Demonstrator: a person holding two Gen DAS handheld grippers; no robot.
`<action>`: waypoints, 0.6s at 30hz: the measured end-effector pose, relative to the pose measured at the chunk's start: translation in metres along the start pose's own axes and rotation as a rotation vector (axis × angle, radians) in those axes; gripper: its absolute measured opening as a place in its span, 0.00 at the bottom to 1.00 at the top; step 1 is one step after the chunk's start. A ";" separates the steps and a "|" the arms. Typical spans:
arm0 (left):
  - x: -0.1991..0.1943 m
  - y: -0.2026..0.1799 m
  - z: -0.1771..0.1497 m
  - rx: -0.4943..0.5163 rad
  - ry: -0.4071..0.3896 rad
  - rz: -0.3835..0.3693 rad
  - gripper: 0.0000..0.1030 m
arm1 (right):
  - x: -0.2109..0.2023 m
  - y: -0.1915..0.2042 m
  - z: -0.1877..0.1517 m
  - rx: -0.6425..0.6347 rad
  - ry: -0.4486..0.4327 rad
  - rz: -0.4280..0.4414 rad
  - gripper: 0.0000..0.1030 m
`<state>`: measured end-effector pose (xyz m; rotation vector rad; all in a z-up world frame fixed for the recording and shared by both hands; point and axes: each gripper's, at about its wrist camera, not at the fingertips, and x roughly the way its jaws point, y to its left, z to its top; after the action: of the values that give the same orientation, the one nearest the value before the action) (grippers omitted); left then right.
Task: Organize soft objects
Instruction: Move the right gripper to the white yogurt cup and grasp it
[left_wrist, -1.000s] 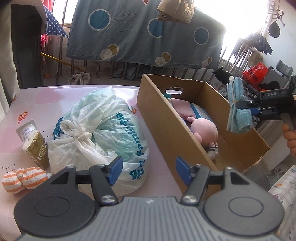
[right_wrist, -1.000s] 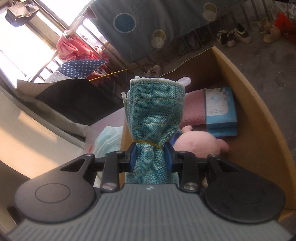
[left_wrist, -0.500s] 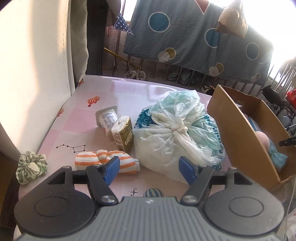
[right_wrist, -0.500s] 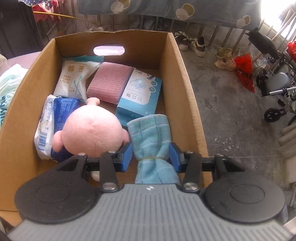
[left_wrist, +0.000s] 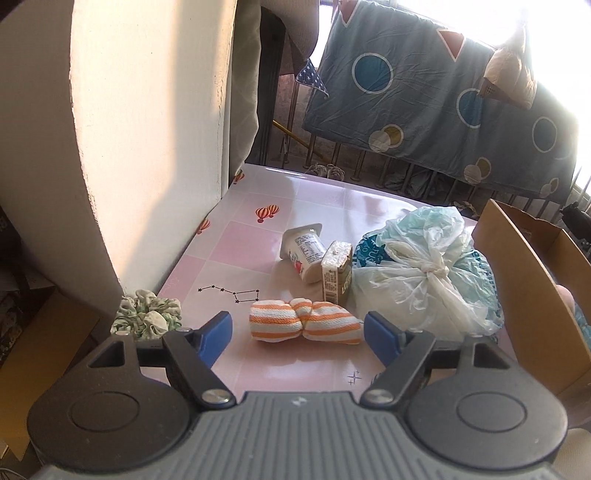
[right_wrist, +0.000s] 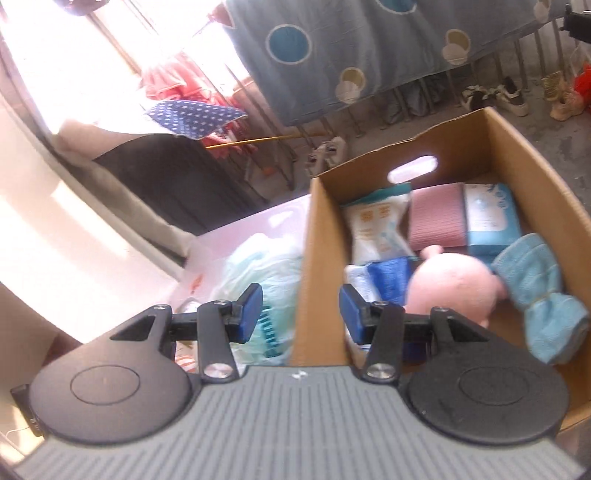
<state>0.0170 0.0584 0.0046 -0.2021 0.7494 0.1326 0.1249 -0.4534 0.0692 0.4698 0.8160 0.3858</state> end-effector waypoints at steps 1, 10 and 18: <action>-0.002 0.003 -0.002 0.000 -0.007 0.010 0.77 | 0.006 0.012 -0.003 -0.014 0.012 0.024 0.45; -0.010 0.038 -0.025 0.009 -0.022 0.097 0.77 | 0.089 0.132 -0.045 -0.160 0.144 0.186 0.47; -0.004 0.070 -0.013 -0.055 -0.013 0.088 0.77 | 0.163 0.190 -0.083 -0.206 0.267 0.234 0.47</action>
<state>-0.0081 0.1234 -0.0112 -0.2203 0.7423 0.2379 0.1361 -0.1936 0.0243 0.3248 0.9704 0.7534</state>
